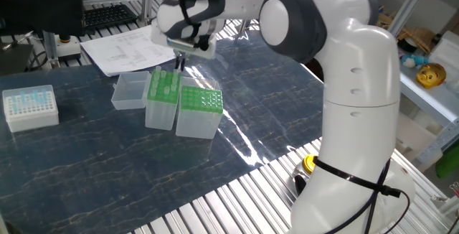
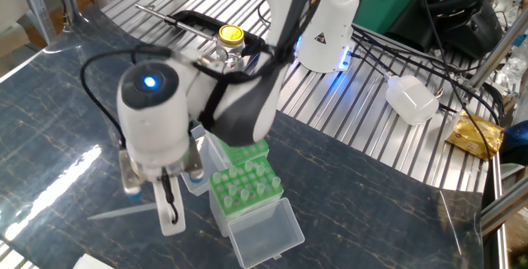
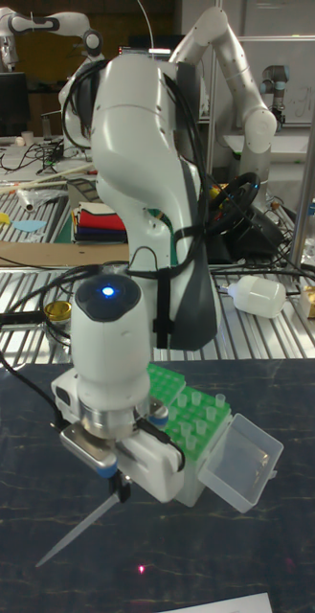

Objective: Transfer all large pipette tips from one holder to another

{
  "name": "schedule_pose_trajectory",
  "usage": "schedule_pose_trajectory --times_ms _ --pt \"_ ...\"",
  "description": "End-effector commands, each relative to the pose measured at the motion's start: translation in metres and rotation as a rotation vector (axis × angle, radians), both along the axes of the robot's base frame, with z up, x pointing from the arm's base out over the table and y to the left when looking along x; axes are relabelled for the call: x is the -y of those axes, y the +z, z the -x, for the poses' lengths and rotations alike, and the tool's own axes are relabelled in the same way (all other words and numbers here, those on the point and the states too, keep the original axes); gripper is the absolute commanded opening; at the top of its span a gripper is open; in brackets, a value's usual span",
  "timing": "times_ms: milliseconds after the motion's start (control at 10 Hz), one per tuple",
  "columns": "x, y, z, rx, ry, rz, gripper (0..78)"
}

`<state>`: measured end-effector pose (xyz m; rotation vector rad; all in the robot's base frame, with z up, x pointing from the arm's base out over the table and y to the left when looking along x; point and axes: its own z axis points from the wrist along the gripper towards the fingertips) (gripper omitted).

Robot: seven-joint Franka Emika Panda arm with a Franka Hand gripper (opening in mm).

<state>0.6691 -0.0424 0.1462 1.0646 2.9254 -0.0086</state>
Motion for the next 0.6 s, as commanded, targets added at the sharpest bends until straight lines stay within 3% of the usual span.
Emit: schedule_pose_trajectory --times_ms 100,600 --pt "0.006 0.02 0.006 -0.023 0.013 -0.001 1.2" --pt "-0.004 0.044 0.027 -0.07 0.01 -0.006 1.2"
